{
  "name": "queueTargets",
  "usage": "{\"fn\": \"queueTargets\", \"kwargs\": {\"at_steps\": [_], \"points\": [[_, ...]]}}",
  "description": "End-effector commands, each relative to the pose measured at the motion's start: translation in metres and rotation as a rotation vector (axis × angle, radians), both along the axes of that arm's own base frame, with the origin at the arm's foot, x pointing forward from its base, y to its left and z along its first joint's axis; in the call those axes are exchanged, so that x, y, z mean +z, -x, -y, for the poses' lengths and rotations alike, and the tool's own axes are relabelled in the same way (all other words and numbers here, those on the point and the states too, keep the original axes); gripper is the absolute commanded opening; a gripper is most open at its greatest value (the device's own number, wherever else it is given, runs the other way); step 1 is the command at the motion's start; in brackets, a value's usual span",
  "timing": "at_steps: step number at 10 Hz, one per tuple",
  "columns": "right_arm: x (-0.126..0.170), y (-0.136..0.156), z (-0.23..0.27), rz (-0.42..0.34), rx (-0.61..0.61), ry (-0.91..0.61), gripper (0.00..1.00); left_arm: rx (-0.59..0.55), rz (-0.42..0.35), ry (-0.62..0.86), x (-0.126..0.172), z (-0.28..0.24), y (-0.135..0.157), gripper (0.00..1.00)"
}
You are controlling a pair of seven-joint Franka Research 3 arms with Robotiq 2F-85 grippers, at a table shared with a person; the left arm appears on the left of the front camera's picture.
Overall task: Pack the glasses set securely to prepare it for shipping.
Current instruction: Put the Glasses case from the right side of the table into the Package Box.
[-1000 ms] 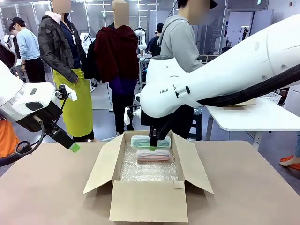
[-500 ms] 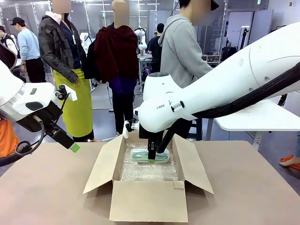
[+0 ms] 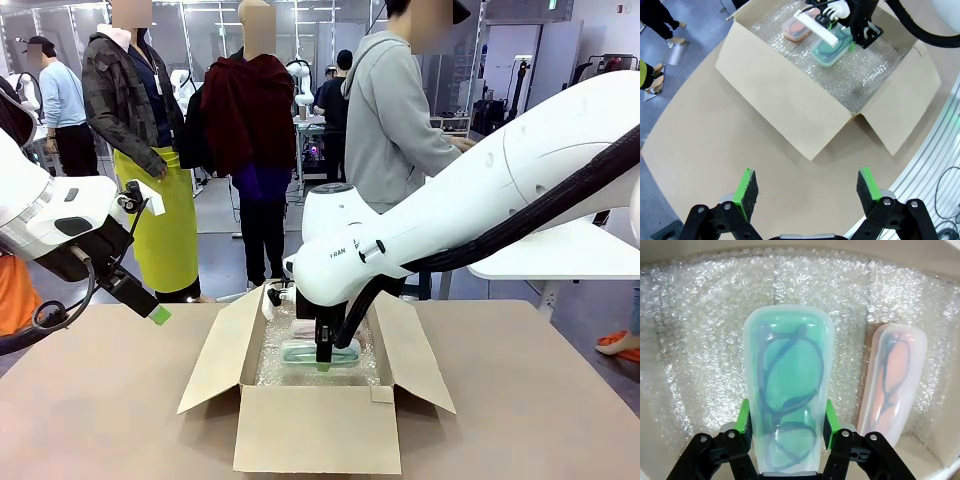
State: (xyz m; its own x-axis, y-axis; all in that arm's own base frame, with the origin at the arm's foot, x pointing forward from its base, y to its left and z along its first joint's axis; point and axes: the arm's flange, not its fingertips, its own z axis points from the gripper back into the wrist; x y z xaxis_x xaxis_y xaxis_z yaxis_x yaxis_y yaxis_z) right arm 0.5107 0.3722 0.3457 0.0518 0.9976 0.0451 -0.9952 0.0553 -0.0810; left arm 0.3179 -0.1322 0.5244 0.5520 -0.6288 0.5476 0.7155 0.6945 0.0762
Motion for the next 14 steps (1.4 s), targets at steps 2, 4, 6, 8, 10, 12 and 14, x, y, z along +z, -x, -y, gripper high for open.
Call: {"fn": "queueTargets", "kwargs": {"at_steps": [2,4,6,8,10,12,14], "points": [[0.001,0.004,-0.003,0.005,-0.019,0.019,0.64,-0.003,-0.002,0.006,-0.001,-0.002,0.0,1.0],[0.002,0.004,-0.003,0.006,-0.011,0.018,0.89,-0.003,-0.002,0.006,-0.001,-0.002,0.0,1.0],[0.004,0.005,-0.002,0.01,-0.009,0.016,1.0,-0.003,-0.002,0.006,-0.001,-0.002,0.0,1.0],[0.006,0.005,-0.001,0.013,-0.014,0.016,1.0,-0.003,-0.002,0.006,-0.001,-0.002,0.0,1.0],[0.011,0.005,0.002,0.031,0.017,0.047,1.0,-0.003,-0.002,0.006,-0.001,-0.002,0.0,1.0],[0.003,-0.001,-0.002,0.002,0.002,0.0,1.0,-0.003,-0.002,0.006,-0.001,-0.002,0.0,1.0],[0.003,-0.001,-0.002,0.002,0.002,0.0,1.0,-0.003,-0.002,0.006,-0.001,-0.002,0.0,1.0]]}}
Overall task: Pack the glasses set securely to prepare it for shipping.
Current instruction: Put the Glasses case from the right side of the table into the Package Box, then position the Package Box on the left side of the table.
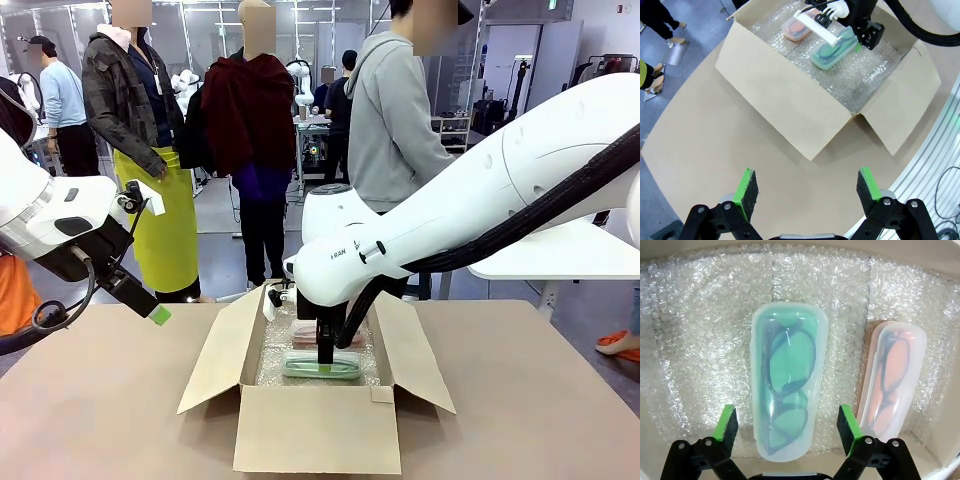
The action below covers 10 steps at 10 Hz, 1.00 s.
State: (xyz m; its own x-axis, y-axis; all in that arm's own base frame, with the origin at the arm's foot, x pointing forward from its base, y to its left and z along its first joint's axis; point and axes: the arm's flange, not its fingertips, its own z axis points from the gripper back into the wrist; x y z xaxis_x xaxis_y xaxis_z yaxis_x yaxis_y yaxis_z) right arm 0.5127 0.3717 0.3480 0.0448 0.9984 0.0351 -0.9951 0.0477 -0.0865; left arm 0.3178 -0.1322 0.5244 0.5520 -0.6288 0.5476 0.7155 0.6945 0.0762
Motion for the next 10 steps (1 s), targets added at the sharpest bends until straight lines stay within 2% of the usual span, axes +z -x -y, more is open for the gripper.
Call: {"fn": "queueTargets", "kwargs": {"at_steps": [1,10], "points": [[0.0008,0.0012,-0.002,-0.003,-0.005,-0.01,1.0,-0.003,-0.002,0.006,-0.0005,-0.0019,0.0004,1.0],[0.0008,0.0012,-0.002,-0.003,-0.005,-0.01,1.0,-0.003,-0.002,0.006,-0.0005,-0.0019,0.0004,1.0]]}}
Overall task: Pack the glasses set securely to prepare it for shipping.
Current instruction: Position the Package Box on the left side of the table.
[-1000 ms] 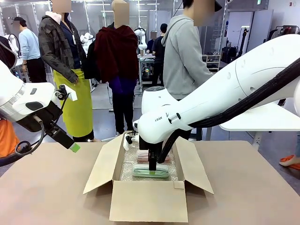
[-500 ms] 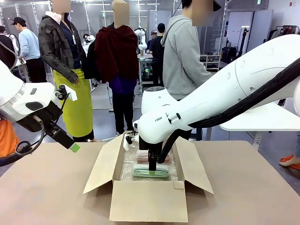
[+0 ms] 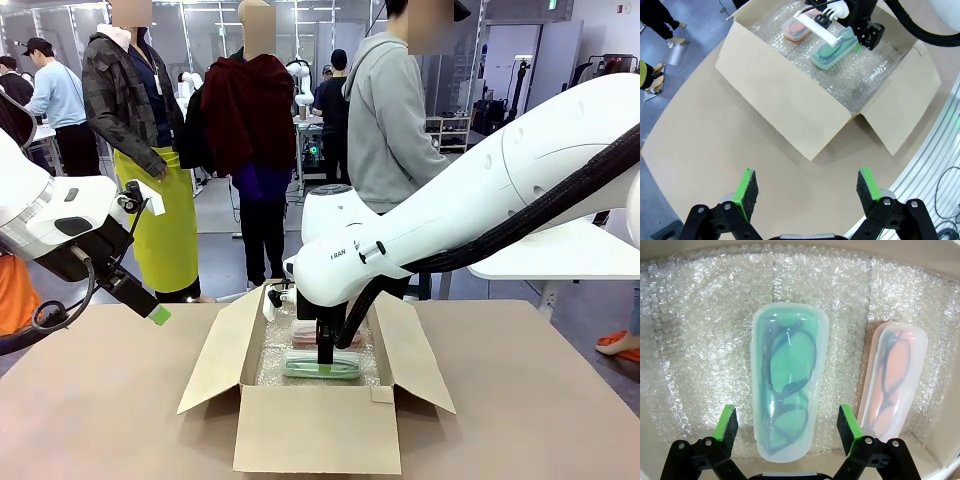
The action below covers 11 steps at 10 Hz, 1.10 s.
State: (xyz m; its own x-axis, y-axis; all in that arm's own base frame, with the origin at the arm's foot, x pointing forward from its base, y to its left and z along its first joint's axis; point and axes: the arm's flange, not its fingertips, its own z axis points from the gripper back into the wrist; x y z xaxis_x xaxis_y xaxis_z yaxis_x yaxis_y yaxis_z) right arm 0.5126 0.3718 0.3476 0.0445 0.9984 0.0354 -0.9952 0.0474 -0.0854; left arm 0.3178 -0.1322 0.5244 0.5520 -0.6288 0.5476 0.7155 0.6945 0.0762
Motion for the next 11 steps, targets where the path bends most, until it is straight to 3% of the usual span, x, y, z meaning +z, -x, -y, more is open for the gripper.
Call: {"fn": "queueTargets", "kwargs": {"at_steps": [1,2,3,6,8,10,11], "points": [[0.001,0.001,-0.002,-0.002,-0.005,-0.01,1.0,-0.003,-0.002,0.006,-0.001,-0.002,0.0,1.0],[0.0,0.0,0.0,0.0,0.0,0.0,1.0,0.0,0.0,0.0,0.0,0.0,0.0,1.0],[0.024,0.014,0.0,0.043,-0.028,-0.024,1.0,0.06,-0.005,0.016,0.003,0.002,-0.009,1.0],[0.083,0.053,0.012,0.095,-0.081,-0.064,1.0,0.102,-0.098,0.106,0.001,-0.014,-0.025,1.0],[0.108,0.073,0.025,0.125,-0.122,-0.071,1.0,0.108,-0.157,0.165,-0.002,-0.023,-0.034,1.0],[0.133,0.086,0.055,0.174,-0.204,-0.102,1.0,0.143,-0.183,0.214,-0.013,-0.033,-0.048,1.0],[0.147,0.102,0.082,0.188,-0.251,-0.168,1.0,0.151,-0.233,0.285,-0.026,-0.044,-0.059,1.0]]}}
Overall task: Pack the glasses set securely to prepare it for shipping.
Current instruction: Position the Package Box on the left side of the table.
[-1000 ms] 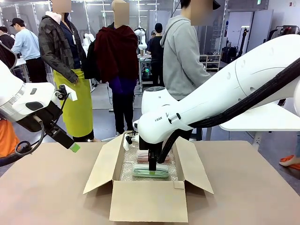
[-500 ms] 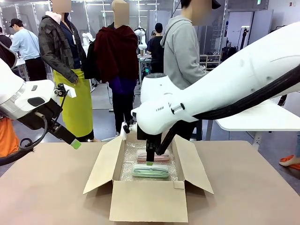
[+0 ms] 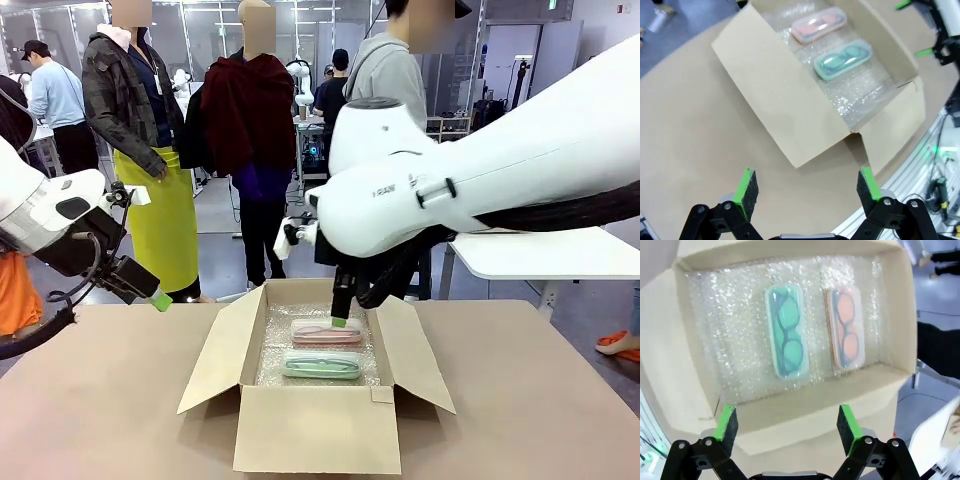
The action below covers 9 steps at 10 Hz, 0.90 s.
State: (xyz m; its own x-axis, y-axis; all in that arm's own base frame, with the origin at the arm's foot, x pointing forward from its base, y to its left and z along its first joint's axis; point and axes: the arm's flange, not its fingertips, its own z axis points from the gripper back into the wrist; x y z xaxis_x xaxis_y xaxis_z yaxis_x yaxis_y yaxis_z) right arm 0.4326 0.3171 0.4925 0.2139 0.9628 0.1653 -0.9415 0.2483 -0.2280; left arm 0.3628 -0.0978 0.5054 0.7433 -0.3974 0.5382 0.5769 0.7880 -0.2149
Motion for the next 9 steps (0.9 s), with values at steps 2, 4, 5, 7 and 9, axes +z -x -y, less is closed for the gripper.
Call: {"fn": "queueTargets", "kwargs": {"at_steps": [2,4,5,7,9], "points": [[0.019,0.056,0.073,0.066,-0.161,-0.133,1.0,0.016,-0.126,0.159,-0.039,-0.029,-0.033,1.0],[0.028,0.089,0.129,0.104,-0.317,-0.208,1.0,0.003,-0.213,0.292,-0.067,-0.043,-0.052,1.0],[0.03,0.107,0.151,0.131,-0.374,-0.249,1.0,0.011,-0.236,0.322,-0.077,-0.048,-0.059,1.0],[0.03,0.14,0.19,0.157,-0.487,-0.297,1.0,0.019,-0.275,0.386,-0.092,-0.05,-0.07,1.0],[0.024,0.163,0.226,0.152,-0.562,-0.381,1.0,0.031,-0.276,0.414,-0.106,-0.05,-0.077,1.0]]}}
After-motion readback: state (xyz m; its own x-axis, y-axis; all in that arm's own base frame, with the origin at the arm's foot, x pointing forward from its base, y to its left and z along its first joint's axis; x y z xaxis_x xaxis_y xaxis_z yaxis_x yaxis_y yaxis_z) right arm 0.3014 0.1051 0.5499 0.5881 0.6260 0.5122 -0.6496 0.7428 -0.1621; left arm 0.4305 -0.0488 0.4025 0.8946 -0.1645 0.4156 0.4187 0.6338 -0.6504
